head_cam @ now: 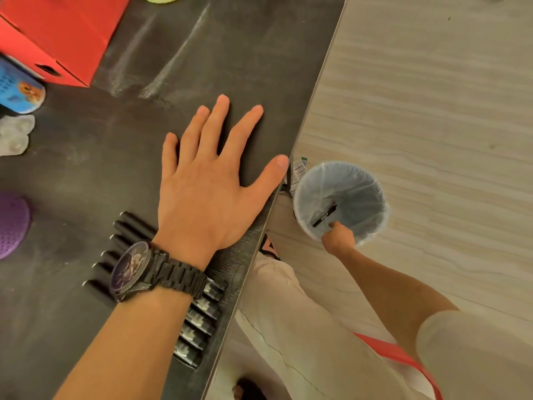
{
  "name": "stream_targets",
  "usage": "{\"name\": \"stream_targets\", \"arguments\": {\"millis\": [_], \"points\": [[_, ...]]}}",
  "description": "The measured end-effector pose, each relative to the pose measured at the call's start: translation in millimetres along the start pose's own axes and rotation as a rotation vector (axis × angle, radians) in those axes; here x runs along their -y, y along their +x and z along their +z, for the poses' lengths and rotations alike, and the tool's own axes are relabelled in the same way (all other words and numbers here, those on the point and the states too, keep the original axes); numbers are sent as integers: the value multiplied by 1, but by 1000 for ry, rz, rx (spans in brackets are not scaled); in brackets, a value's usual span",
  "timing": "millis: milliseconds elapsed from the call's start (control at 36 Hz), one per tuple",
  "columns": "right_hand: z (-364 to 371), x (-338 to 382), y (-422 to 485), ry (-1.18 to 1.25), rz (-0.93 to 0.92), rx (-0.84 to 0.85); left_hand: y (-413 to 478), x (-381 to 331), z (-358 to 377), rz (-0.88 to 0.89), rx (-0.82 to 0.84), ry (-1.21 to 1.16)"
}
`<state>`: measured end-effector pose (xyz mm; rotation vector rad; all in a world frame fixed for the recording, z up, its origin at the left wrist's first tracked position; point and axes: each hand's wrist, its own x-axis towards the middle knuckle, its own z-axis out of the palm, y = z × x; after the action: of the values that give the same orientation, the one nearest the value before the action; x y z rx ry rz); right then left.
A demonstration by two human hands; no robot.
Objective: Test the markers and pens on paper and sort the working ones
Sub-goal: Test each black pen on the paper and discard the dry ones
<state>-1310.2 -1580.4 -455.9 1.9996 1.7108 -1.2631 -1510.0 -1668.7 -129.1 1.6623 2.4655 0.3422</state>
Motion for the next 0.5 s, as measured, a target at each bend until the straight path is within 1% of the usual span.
{"name": "stream_targets", "arguments": {"millis": [139, 222, 278, 361, 500], "points": [[-20, -5, -20, -27, -102, -7, -2, 0, -9, 0, 57, -10], [-34, -9, -38, -40, -201, -3, -5, -4, -23, -11, 126, -24], [-44, -11, -52, -38, -276, -13, -13, -6, -36, -13, 128, 2], [-57, -8, -75, 10, -353, -41, -39, -7, -59, -22, 76, -11], [-79, 7, -129, 120, -537, -104, -108, 3, -91, -98, -81, -27]]}}
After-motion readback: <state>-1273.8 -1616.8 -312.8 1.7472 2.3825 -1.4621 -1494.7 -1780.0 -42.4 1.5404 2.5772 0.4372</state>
